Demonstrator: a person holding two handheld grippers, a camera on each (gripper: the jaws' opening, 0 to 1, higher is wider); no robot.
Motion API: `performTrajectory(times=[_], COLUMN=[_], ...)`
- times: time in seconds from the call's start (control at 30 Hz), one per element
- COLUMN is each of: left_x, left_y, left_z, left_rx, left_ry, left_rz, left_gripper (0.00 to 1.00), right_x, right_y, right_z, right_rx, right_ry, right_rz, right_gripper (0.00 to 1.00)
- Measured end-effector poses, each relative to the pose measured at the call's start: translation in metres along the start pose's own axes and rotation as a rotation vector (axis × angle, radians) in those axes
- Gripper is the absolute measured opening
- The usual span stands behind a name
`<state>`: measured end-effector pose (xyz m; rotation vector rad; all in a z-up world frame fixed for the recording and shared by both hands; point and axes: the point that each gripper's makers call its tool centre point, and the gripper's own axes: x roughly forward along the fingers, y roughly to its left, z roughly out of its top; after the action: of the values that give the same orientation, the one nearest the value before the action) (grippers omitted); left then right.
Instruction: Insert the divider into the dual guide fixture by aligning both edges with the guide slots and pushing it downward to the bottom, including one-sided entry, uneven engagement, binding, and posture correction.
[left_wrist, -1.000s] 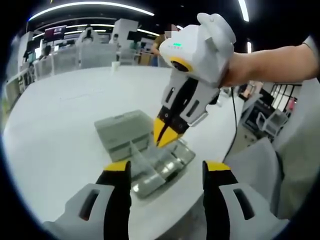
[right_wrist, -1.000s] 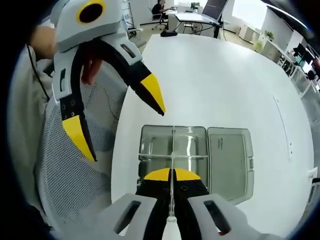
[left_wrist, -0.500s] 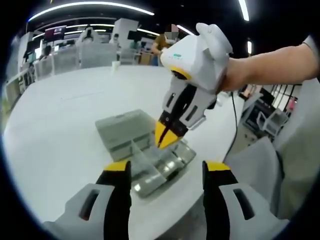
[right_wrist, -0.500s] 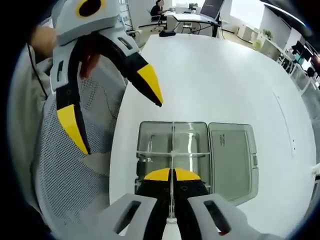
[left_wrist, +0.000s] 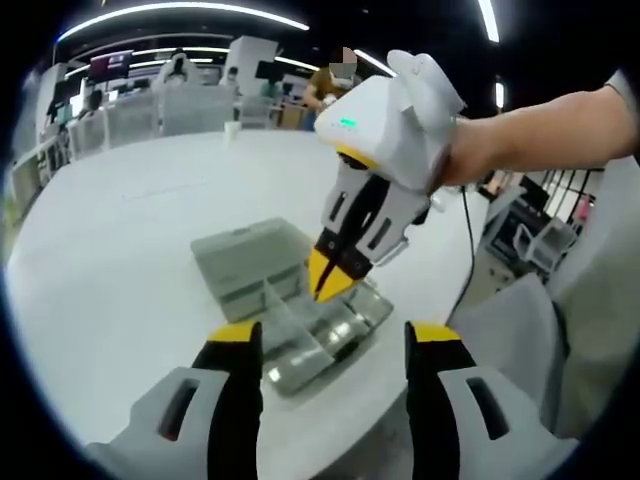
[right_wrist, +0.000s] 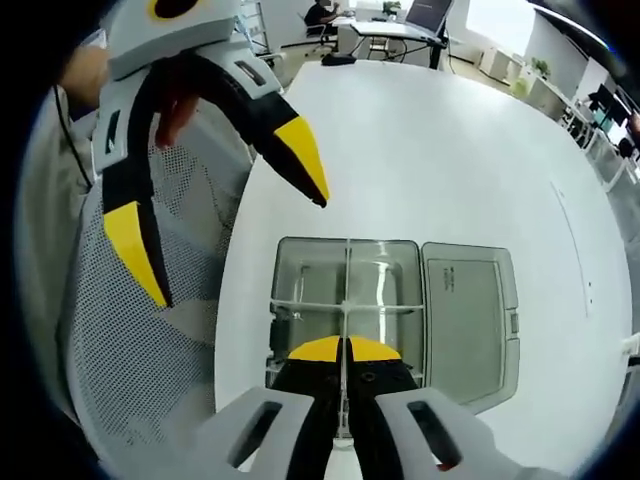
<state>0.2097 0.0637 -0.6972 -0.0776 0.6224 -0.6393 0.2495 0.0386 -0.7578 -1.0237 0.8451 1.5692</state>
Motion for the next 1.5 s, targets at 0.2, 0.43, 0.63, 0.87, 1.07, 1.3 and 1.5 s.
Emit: performTrajectory(times=[0.2,0.43,0.63,0.87,1.07,1.3,1.5], left_x=[-0.001,-0.001,-0.001,-0.002,-0.003,-0.003,-0.003], left_y=[0.001,0.001,0.001,0.004,0.004,0.005,0.006], left_z=[0.000,0.000,0.001,0.001,0.001,0.000,0.001], left_rx=[-0.001,-0.002,-0.001,-0.003,-0.005,-0.005,-0.007], left_ry=[0.000,-0.001,-0.001,-0.003,-0.003,-0.002,-0.002], left_rz=[0.001,0.002,0.003,0.007,0.008,0.009,0.010], left_gripper=[0.56,0.56,0.56,0.56,0.56,0.56,0.56], right_x=[0.003,0.005,0.009,0.011,0.015,0.016,0.018], right_y=[0.000,0.000,0.000,0.001,0.000,0.000,0.000], right_z=[-0.001,-0.002,-0.003,-0.004,-0.006,-0.007,-0.007], right_rx=[-0.028,-0.042,-0.066,-0.090,-0.105,-0.126,-0.129], right_ry=[0.022,0.041,0.069,0.091,0.100,0.109,0.115], right_rz=[-0.002,0.003,0.007,0.011,0.016,0.026,0.035], right_gripper=[0.00,0.00,0.00,0.00,0.00,0.00,0.00])
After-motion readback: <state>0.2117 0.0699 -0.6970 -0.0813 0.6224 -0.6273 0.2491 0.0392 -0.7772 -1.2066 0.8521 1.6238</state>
